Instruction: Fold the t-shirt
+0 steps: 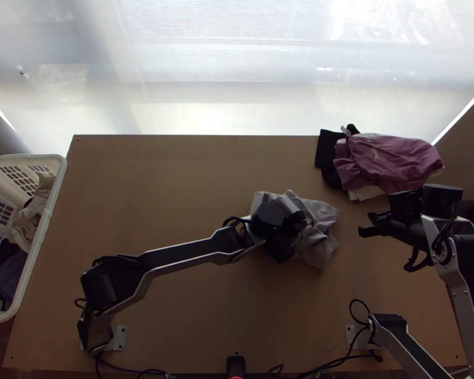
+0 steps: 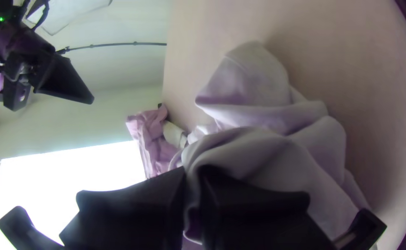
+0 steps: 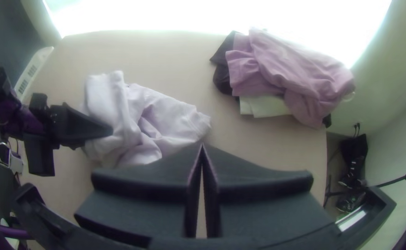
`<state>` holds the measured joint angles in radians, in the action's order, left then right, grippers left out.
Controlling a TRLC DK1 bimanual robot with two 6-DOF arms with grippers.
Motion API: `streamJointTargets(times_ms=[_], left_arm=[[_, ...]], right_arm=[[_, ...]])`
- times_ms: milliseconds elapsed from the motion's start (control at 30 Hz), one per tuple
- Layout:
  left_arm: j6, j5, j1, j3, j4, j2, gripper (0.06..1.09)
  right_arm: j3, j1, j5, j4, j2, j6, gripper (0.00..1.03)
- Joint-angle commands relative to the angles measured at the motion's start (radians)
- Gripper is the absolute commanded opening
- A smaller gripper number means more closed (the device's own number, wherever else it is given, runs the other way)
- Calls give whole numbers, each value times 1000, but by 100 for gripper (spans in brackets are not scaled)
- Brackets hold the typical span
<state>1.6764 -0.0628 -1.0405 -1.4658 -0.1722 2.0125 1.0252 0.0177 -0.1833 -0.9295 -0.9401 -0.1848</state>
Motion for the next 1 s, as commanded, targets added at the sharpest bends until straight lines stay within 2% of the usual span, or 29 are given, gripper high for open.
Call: streamJointTargets(times_ms=[0,133,167,200,233,267,300,633,767,967], left_arm=[[-6,-12,-35,-131,30,127,14],[-46,-17,-41,-197,31,206,16],[-72,-19,-41,-208,28,221,25],[-90,-19,-41,-220,30,236,48],[-95,-17,-38,-228,28,253,77],[-95,-17,-38,-235,23,264,98],[-98,-17,-38,-243,23,272,105],[-153,-26,-30,-341,261,233,105],[-152,-28,-7,-334,404,166,105],[-187,-40,37,-292,464,77,105]], right_arm=[[3,51,1,-17,35,-1,3],[-2,68,1,-23,41,-2,3],[-2,68,1,-25,41,-2,3],[-2,68,1,-25,41,-2,3],[-1,68,1,-26,41,-1,3],[-1,68,-1,-25,43,-1,3],[-1,68,-2,-25,43,1,3],[-2,68,-2,-25,41,1,3],[-5,68,-2,-26,46,1,3],[-17,65,-5,-25,49,-1,3]])
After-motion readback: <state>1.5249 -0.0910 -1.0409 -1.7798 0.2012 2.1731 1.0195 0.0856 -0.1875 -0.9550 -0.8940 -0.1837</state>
